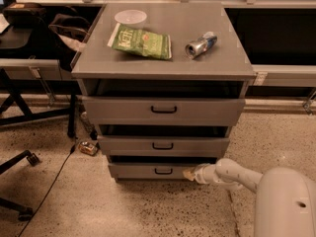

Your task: Open bottom drawer

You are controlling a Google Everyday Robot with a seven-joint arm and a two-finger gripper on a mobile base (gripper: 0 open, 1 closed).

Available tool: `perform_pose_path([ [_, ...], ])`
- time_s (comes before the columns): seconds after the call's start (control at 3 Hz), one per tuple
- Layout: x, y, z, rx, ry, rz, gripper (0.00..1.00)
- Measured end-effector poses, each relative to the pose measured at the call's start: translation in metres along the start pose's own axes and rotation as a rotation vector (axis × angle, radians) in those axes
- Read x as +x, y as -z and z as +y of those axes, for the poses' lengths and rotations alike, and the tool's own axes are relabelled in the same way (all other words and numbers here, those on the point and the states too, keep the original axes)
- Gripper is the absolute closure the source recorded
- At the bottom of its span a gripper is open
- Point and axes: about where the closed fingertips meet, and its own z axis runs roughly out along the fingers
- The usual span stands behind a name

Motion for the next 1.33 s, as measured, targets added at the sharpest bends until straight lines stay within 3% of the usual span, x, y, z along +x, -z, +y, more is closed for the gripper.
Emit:
perform_pose_path([
  [0.33, -0.009, -0.010, -0.022, 0.082, -0.042, -0.059, 1.00],
  [0.67, -0.006, -0.012, -0.018, 0.081, -0.046, -0.065, 1.00],
  [1.33, -0.010, -0.014, -0.051, 0.191, -0.133, -0.234, 1.00],
])
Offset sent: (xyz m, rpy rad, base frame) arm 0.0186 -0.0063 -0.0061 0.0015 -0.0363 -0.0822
